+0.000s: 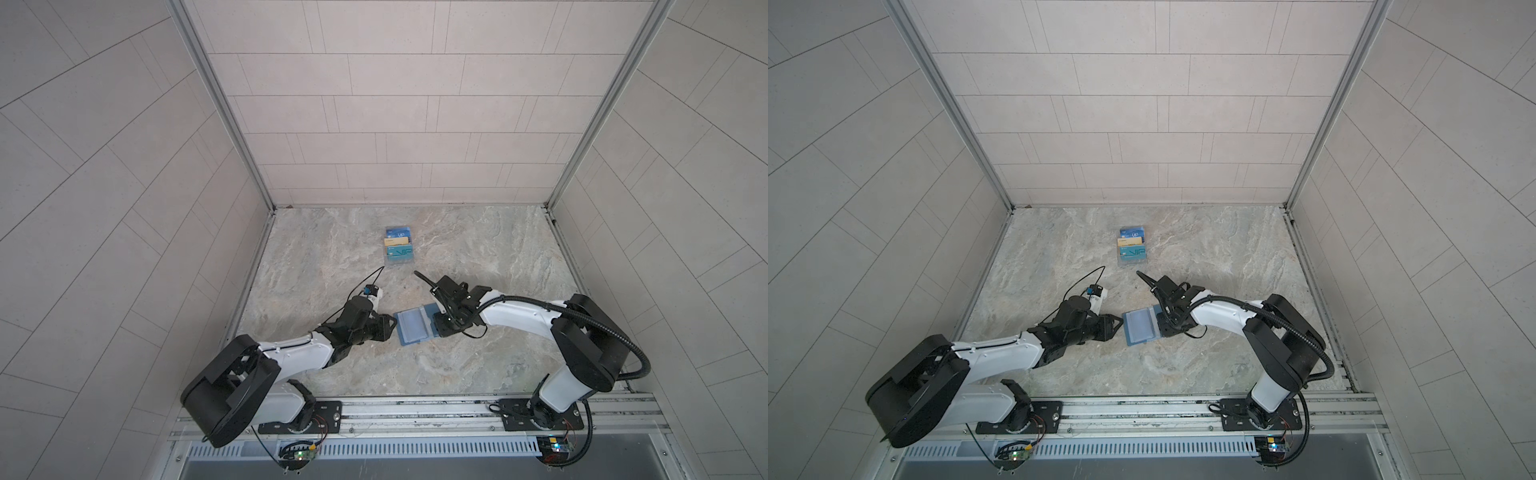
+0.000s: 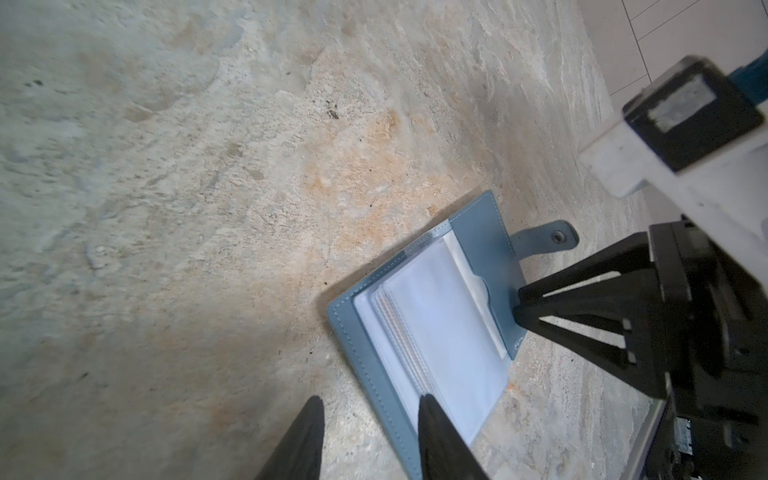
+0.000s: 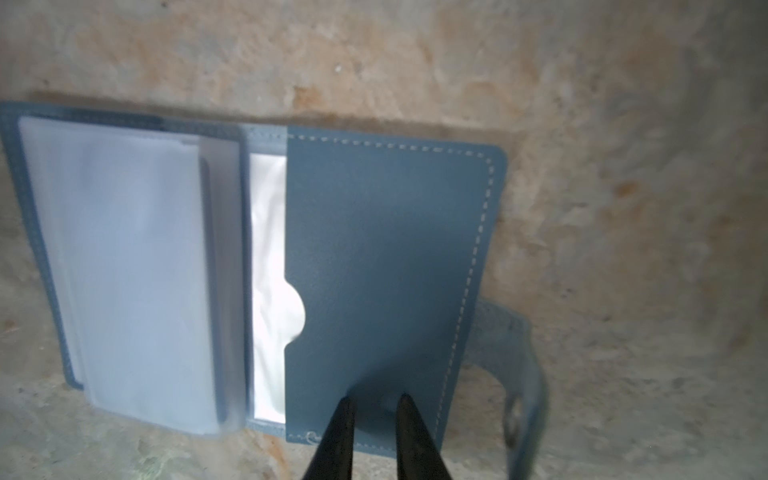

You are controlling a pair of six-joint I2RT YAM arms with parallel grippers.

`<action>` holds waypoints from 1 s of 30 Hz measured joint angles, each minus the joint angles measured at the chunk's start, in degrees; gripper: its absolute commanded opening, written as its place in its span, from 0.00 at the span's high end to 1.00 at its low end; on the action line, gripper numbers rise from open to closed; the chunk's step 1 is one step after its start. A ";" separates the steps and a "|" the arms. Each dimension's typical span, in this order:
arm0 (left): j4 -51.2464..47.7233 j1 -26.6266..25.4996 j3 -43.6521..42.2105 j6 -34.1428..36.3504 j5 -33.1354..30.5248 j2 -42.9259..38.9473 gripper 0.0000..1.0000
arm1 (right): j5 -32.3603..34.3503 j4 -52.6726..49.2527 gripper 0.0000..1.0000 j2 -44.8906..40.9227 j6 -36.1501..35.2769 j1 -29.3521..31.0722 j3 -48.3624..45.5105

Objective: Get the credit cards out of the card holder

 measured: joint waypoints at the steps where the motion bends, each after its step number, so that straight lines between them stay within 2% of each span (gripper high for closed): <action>1: 0.04 0.00 0.00 0.07 0.15 0.11 0.65 | -0.87 0.72 0.78 -0.24 0.66 0.55 -0.42; 8: 0.90 0.00 -0.07 0.11 1.79 1.62 0.72 | -5.25 2.89 0.78 -1.36 4.11 2.14 -2.03; 12: 0.81 -0.02 -0.28 0.09 1.36 1.66 0.73 | -3.08 0.07 0.75 -1.64 4.22 2.34 -1.09; 17: -0.37 0.00 -0.31 0.42 0.63 1.46 0.81 | -0.48 -2.75 0.70 -3.26 3.30 2.95 2.80; 20: -0.61 -0.02 -0.31 0.72 1.05 1.62 0.84 | 0.09 -2.38 0.64 -3.67 3.19 3.19 5.70; 23: 0.28 -0.02 -0.33 0.74 2.08 2.54 0.87 | 0.48 -1.60 0.52 -3.28 3.67 3.43 7.76; 30: 4.37 -0.02 -1.49 0.50 4.92 5.07 0.93 | -0.09 2.67 0.40 1.49 5.18 5.18 8.87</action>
